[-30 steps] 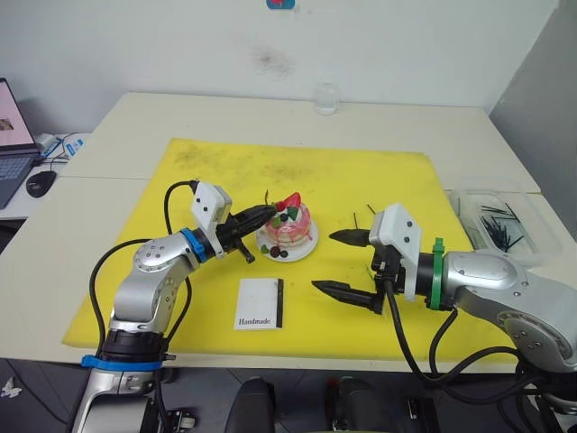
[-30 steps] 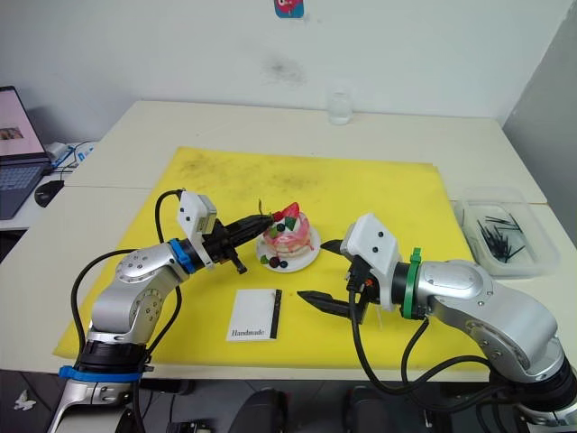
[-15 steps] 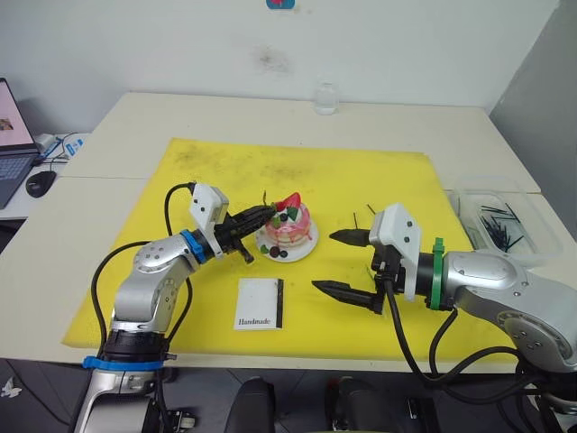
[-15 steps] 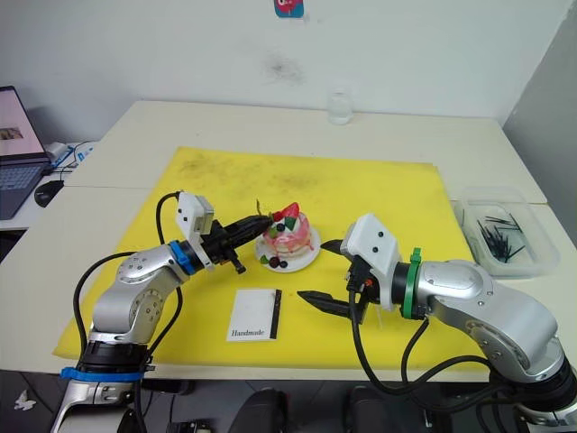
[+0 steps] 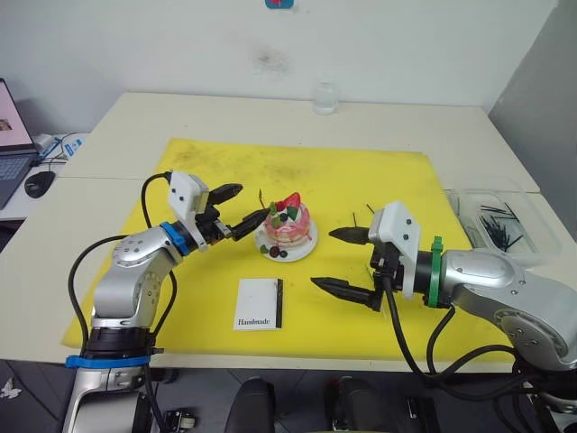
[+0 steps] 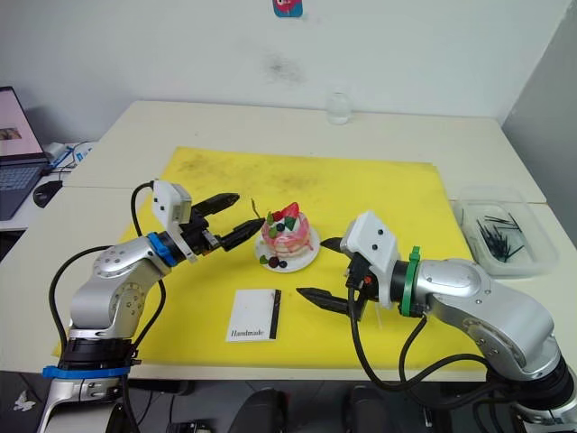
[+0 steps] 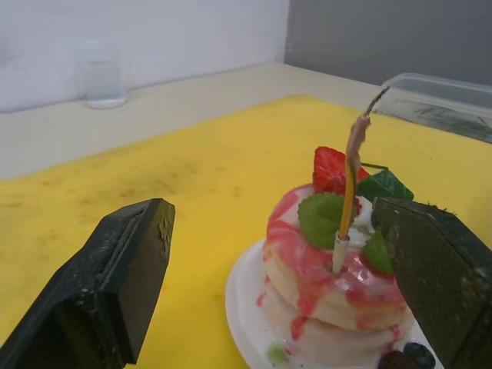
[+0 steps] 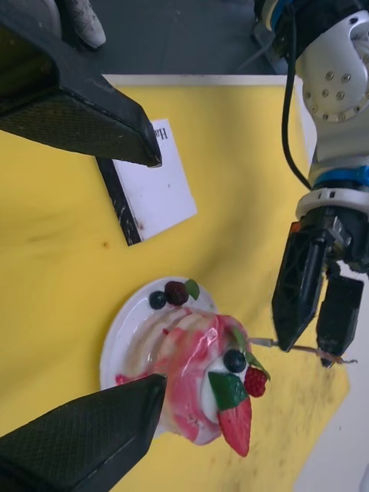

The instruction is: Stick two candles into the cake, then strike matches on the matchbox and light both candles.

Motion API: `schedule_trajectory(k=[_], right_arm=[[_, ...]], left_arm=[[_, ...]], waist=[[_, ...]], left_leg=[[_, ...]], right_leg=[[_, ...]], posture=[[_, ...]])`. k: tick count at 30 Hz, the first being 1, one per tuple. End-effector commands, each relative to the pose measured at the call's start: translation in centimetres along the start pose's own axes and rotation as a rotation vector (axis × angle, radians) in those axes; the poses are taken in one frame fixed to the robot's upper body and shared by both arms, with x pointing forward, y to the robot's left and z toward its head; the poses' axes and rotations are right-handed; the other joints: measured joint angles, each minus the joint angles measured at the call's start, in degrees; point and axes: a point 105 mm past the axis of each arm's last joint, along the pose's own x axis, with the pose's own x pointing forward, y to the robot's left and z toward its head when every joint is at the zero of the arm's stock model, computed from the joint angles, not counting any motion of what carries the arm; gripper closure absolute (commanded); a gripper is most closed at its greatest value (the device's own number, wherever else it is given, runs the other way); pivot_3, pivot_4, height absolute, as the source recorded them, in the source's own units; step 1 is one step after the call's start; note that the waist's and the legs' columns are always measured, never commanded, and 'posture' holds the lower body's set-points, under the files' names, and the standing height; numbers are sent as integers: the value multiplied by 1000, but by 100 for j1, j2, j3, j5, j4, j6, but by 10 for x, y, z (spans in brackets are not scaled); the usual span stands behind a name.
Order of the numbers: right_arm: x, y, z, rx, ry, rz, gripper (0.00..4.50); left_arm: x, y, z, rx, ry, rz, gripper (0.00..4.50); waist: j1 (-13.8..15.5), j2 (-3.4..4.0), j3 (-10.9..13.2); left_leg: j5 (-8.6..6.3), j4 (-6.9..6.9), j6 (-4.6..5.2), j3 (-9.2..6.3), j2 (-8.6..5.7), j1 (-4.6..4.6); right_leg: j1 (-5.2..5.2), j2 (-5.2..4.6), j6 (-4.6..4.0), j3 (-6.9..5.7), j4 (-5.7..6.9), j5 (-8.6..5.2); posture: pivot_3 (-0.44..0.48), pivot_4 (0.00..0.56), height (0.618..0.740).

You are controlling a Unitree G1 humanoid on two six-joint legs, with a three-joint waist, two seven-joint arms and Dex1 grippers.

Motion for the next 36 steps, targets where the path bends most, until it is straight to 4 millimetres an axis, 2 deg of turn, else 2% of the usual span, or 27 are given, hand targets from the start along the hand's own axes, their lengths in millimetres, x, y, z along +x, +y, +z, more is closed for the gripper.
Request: schedule_trajectory(k=[1, 3, 6, 9, 12, 15, 21, 28, 36], right_arm=[[-7, -10, 18, -55, -72, -63, 0], [-13, -13, 23, -44, -95, -87, 0], [-27, -17, 27, -46, -103, -139, 0], [-39, -22, 26, -43, -82, -199, 0], [-54, -26, 15, -27, -18, -278, 0], [-63, -24, -5, -3, 64, -340, 0], [-62, -8, -46, 90, 174, -465, 0], [-59, -5, -84, 173, 266, -581, 0], [-55, 1, -105, 239, 300, -615, 0]], left_arm=[[-21, 10, 27, 53, -8, 24, 51], [-38, 5, 21, 80, 88, -35, 51], [-64, -14, 5, 126, 262, -185, 51], [-73, -30, 4, 69, 313, -265, 51], [-75, -63, 1, 15, 342, -418, 51], [-67, -91, 3, -12, 300, -531, 51], [-61, -138, 7, 3, 269, -760, 51], [-52, -146, 11, 17, 232, -810, 51], [-48, -150, 17, 30, 168, -815, 51]], waist=[[-13, 1, 1], [-32, 2, 1], [-67, 3, 2], [-7, 8, 7], [27, 6, 7], [31, 5, 6], [1, 5, 5], [-13, 7, 4], [-9, 7, 4]], left_leg=[[0, -2, 0, -1, 2, -1], [0, -5, 0, 0, 7, 0], [-1, -17, -1, 2, 10, 4], [0, -26, -1, -1, 25, 4], [0, -21, -1, 3, 20, 2], [0, -22, 0, 1, 3, 3], [0, -21, 0, 0, -3, 5], [0, -19, 0, -2, -2, 9], [-1, -19, -1, -2, -4, 7]], right_leg=[[-2, 0, 0, 0, 0, 0], [-5, 0, -1, 2, -1, -1], [-8, -6, -5, 10, -4, -3], [-8, -31, -13, -2, -3, -8], [-2, -42, -13, -11, -6, -9], [-2, -64, -11, -2, -9, -9], [-1, -49, -8, -2, -6, -8], [-4, -15, -10, -4, 1, -8], [-4, -15, -10, 6, -6, -9]], posture=[[0, 150, 740], [0, 150, 740], [0, 150, 740], [0, 150, 740], [0, 150, 740], [0, 150, 740], [0, 150, 740], [0, 150, 740], [0, 150, 740]])
